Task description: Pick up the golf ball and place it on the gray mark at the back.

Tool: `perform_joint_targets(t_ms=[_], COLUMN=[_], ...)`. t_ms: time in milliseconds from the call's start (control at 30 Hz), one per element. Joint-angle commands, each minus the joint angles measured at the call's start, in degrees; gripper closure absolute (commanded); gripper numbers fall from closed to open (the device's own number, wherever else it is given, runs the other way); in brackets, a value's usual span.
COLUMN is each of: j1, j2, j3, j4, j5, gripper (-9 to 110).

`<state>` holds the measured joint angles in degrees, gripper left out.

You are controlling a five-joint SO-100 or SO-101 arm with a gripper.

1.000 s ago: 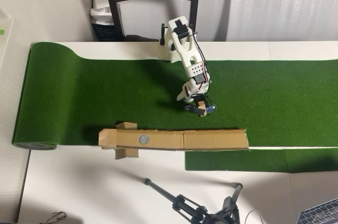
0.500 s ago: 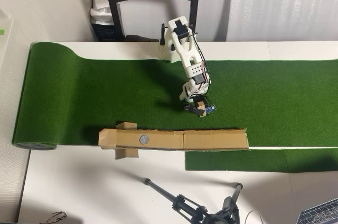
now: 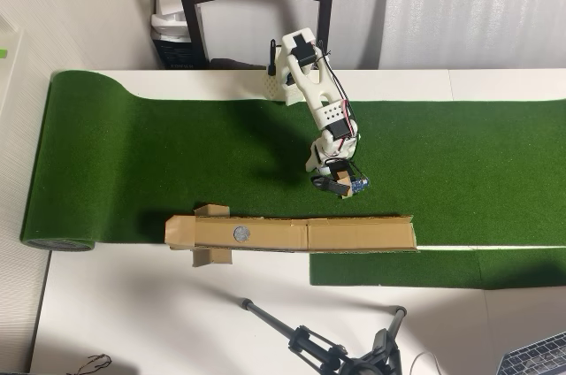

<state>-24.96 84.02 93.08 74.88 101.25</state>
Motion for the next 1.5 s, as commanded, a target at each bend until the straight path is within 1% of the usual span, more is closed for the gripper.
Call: perform_joint_targets(t_ms=[0, 200, 467, 600, 700, 800, 933, 1067, 1267, 1467], j1=[2.9, 9.3, 16.4, 19.2, 20.8, 21.6, 22.9, 23.2, 23.6, 25.0], j2=[1.8, 2.4, 11.8, 14.6, 14.6, 12.0, 4.0, -3.3, -9.8, -13.9], j3=[-11.2, -12.8, -12.7, -12.8, -16.3, -21.6, -27.4, -36.8, -47.5, -54.1], j4=[0.5, 0.6, -0.4, -0.5, -1.4, -1.4, -1.2, -0.4, 0.6, -0.3], j5=[0.6, -0.3, -0.4, -3.5, -6.1, -7.8, -9.1, -10.6, -12.4, -14.1], gripper=[71, 71, 71, 71, 71, 71, 71, 71, 71, 71])
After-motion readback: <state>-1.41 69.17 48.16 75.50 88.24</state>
